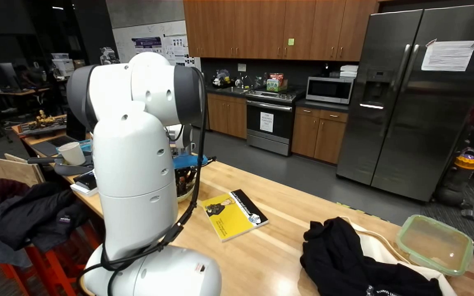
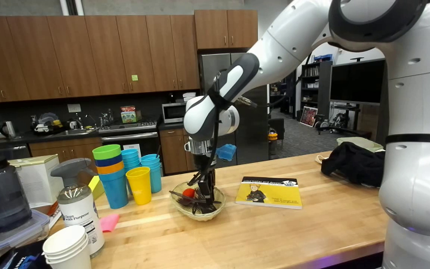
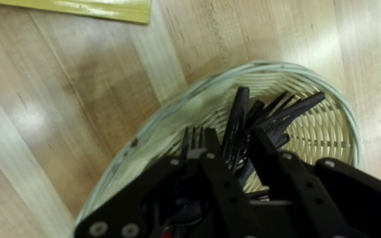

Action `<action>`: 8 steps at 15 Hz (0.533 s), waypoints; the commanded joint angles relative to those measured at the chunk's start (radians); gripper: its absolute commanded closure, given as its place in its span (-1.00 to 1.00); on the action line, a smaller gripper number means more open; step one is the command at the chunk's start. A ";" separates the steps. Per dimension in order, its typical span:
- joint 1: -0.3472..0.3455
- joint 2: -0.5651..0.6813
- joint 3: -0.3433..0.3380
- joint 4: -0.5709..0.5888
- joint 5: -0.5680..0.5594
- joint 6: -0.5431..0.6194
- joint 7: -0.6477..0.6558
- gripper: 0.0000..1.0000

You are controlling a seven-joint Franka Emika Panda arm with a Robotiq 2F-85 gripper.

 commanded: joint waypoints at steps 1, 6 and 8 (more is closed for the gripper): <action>-0.004 -0.018 -0.006 0.005 -0.027 -0.003 0.027 0.98; -0.004 -0.045 -0.010 0.016 -0.065 0.010 0.046 0.92; -0.002 -0.058 -0.010 0.029 -0.094 0.014 0.056 0.92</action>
